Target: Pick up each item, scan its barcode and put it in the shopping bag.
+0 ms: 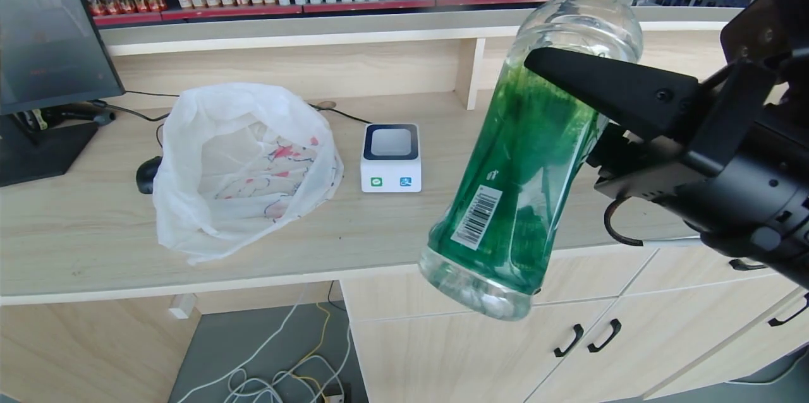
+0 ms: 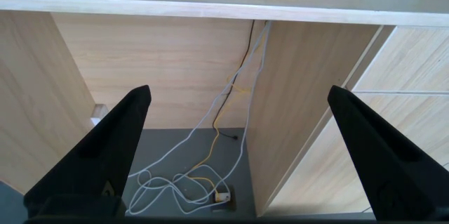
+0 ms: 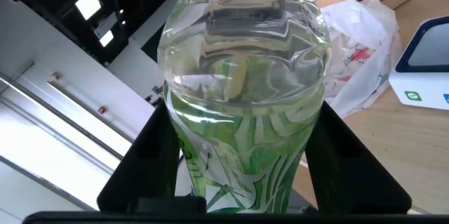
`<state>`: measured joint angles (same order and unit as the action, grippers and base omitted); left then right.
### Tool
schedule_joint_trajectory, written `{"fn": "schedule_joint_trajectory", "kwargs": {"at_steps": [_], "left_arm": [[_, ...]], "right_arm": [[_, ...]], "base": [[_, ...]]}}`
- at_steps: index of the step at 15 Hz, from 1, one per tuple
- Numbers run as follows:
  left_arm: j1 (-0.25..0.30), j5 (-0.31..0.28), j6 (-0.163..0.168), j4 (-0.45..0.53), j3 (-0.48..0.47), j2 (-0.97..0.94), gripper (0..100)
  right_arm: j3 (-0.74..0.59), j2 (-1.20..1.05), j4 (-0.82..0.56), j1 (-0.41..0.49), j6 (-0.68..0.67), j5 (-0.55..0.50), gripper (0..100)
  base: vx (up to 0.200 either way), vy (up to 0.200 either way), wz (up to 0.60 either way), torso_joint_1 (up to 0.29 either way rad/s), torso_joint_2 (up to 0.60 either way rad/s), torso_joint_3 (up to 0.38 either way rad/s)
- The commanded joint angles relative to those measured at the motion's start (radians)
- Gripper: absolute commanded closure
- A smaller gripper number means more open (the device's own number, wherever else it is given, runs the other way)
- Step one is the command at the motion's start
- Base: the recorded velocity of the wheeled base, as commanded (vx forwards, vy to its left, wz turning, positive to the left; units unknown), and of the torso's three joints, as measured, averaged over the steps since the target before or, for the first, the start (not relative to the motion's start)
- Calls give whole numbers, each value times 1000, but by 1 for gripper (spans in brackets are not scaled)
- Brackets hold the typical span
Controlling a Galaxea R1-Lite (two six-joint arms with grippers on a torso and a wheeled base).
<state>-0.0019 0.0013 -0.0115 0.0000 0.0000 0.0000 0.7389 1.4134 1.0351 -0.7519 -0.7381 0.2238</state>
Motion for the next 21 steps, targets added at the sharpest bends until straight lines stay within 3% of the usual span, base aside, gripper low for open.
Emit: {"fn": "schedule_joint_trajectory", "kwargs": {"at_steps": [1,15,21], "left_arm": [[0,0,-1,0,0,0,0],[-1,0,-1,0,0,0,0],[0,0,-1,0,0,0,0]], "right_arm": [[0,-7,0,-1,-3,0,100],[-6,-19,0,-27,8,34,100],[-96,-70,5,-29,108,31,100]], "base": [[0,0,0,0,0,0],[0,0,0,0,0,0],[0,0,0,0,0,0]]}}
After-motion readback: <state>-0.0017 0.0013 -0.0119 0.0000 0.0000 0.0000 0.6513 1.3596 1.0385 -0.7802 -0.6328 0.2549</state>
